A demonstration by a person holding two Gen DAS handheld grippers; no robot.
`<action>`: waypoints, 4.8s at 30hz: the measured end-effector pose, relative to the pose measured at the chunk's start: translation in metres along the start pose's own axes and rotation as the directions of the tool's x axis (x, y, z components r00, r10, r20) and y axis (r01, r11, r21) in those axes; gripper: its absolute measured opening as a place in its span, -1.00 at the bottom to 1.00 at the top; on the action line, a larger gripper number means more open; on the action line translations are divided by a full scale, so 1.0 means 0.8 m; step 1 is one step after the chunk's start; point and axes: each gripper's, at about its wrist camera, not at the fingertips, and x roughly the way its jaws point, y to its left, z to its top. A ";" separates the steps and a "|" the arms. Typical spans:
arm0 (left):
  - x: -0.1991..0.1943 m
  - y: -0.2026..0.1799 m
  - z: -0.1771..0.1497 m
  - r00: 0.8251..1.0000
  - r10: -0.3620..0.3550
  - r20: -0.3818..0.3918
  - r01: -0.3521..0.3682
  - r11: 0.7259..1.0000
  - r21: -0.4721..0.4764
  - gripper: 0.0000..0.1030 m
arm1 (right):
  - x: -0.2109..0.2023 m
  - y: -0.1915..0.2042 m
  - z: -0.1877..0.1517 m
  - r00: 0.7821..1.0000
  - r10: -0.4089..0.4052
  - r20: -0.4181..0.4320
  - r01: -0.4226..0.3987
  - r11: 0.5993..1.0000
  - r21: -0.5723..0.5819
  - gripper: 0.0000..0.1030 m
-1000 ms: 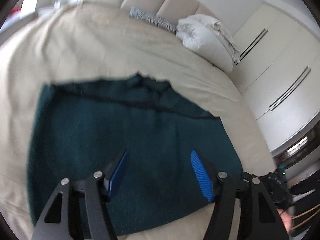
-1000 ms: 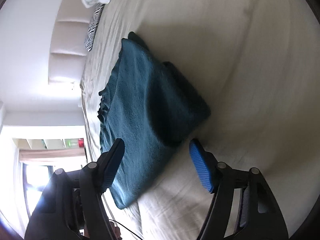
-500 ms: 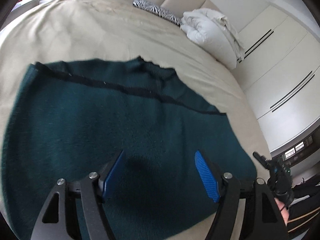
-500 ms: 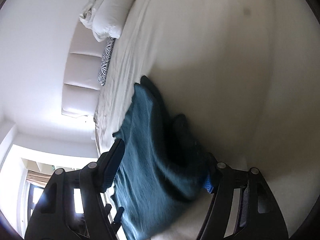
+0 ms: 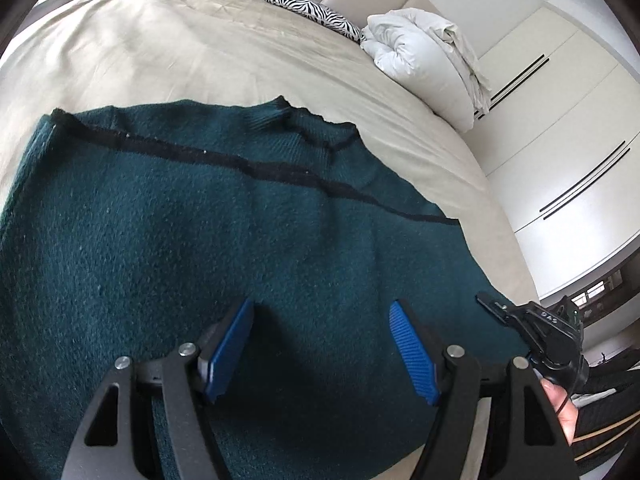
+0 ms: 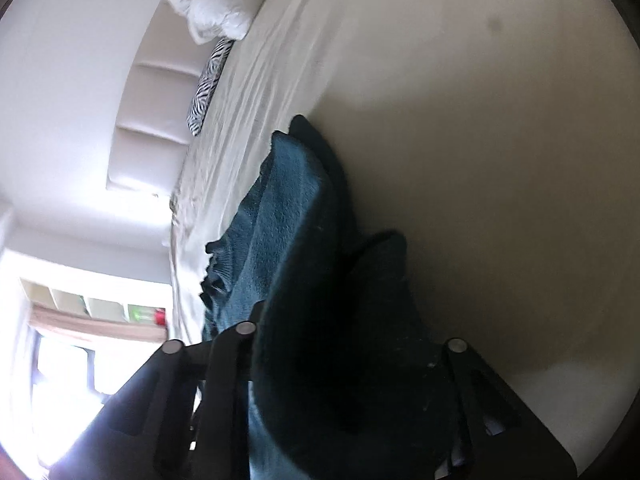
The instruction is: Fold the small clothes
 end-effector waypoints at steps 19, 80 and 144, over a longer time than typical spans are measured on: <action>-0.018 0.058 0.002 0.981 -0.195 0.019 0.195 0.960 -0.201 0.18 | -0.011 0.181 -0.095 0.990 -0.127 0.058 0.135 0.761 -0.634 -0.78; -0.106 0.172 0.086 0.987 -0.125 -0.099 0.111 0.984 -0.137 -0.77 | 0.045 0.220 -0.251 0.935 -0.121 -0.332 -0.209 0.569 -0.795 0.12; -0.128 0.093 -0.054 0.964 0.262 -0.047 -0.255 0.960 0.115 -0.79 | 0.049 0.193 -0.288 0.953 -0.258 -0.160 -0.029 0.448 -0.894 0.36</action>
